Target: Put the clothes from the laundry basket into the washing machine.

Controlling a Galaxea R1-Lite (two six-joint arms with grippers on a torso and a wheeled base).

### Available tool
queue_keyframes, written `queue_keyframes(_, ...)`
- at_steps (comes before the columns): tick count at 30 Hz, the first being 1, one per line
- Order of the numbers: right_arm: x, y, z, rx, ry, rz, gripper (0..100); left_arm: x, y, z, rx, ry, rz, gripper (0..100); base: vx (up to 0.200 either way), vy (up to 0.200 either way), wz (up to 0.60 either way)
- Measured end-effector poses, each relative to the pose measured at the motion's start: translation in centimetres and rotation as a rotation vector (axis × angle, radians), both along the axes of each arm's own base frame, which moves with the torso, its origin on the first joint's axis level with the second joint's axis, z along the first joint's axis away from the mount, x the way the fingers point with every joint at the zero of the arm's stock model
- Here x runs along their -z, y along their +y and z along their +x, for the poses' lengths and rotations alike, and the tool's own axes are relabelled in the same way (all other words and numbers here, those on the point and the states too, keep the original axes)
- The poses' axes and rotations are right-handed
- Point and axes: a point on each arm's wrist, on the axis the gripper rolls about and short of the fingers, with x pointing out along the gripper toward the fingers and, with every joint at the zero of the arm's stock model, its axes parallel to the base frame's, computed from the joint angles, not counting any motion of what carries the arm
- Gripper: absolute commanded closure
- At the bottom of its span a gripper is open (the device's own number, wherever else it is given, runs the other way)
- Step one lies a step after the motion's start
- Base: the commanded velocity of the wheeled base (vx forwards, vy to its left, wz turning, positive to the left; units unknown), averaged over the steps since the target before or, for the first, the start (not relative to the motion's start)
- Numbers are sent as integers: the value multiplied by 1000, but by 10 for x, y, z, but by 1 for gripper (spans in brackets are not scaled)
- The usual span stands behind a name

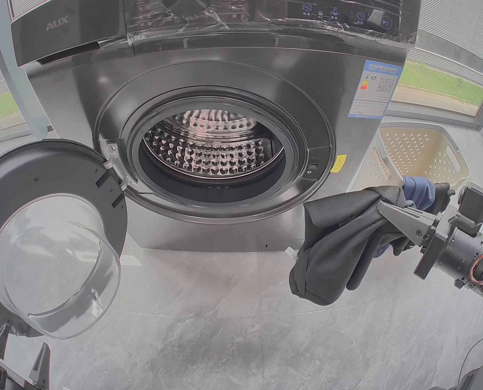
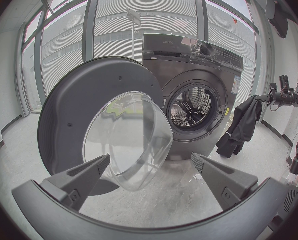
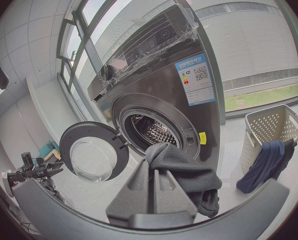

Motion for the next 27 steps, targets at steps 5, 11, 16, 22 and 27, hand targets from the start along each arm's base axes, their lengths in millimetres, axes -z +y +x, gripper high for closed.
queue_keyframes(5,0,0,0,0,0,0,100,0,0,0,0,0,0,0,0,0,0)
queue_keyframes(11,0,0,0,-1,1,0,100,0,0,0,0,0,0,0,0,200,0)
queue_keyframes(16,0,0,1,7,2,1,100,0,0,0,0,0,0,0,0,200,0)
queue_keyframes(22,-1,2,3,9,2,3,100,0,0,0,0,0,1,0,0,0,0)
queue_keyframes(27,-6,8,10,16,-4,12,100,0,0,0,2,-1,21,0,0,0,0)
